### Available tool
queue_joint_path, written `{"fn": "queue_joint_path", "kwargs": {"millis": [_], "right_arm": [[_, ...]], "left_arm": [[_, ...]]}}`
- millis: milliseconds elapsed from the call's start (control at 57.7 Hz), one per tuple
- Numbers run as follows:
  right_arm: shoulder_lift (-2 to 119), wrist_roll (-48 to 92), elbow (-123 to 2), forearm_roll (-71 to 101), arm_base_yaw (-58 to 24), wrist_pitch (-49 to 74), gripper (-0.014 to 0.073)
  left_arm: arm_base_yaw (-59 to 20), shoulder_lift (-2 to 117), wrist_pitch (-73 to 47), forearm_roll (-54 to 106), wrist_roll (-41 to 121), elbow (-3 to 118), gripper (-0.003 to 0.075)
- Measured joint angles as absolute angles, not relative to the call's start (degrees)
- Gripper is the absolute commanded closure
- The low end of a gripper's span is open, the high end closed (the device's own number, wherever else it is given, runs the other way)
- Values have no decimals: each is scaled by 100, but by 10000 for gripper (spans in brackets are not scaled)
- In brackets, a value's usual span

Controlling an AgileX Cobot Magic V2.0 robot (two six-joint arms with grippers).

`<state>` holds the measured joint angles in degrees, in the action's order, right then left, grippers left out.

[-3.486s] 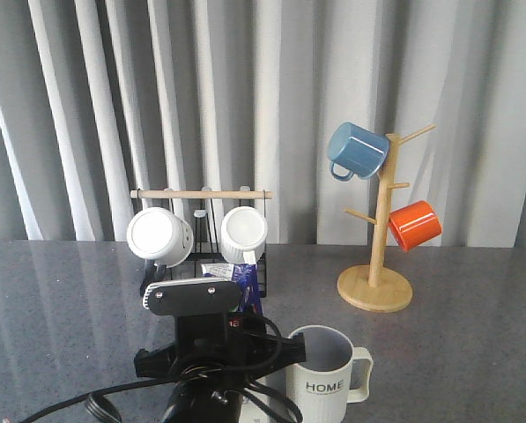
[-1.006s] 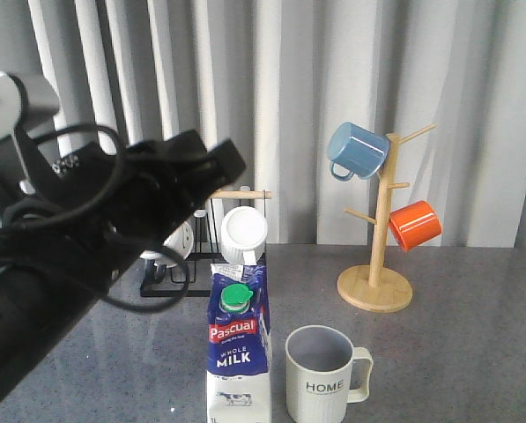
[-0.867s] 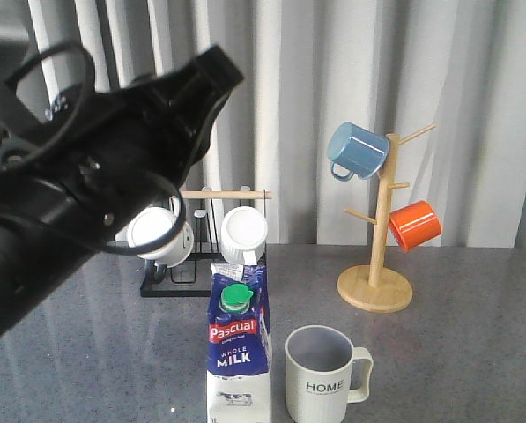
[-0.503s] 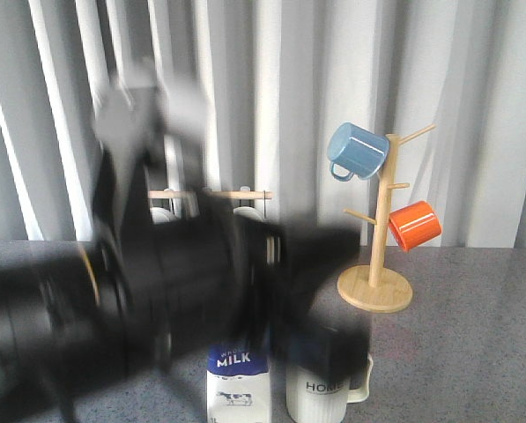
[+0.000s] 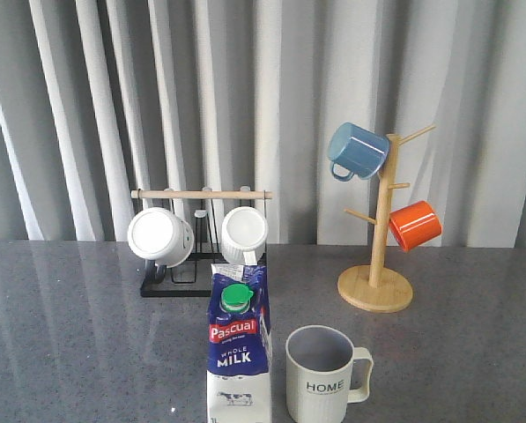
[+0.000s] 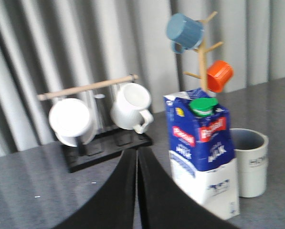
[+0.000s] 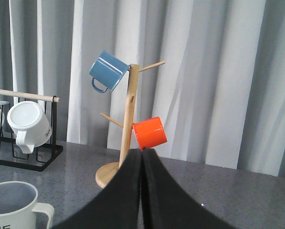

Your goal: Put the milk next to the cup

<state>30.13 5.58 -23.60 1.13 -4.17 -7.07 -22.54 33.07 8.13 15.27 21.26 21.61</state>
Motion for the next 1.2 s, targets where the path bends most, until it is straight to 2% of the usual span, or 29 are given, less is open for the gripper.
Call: {"fn": "queue_joint_path", "kwargs": {"millis": [225,364,711,1197], "right_arm": [[3013,558,-2360,113,-417,-707,602],[3013,558,-2360,113,-417,-707,602],[3013,558,-2360,113,-417,-707,601],[3013,558,-2360,113,-417,-707,601]], "left_arm": [[-804,1636,586,1243,1937,1169,727],[-378,934,446,1047,1243,700,727],[-341,-21,68,492,436,-115,727],[-661,-68,-217,-54,425,-135,727]]}}
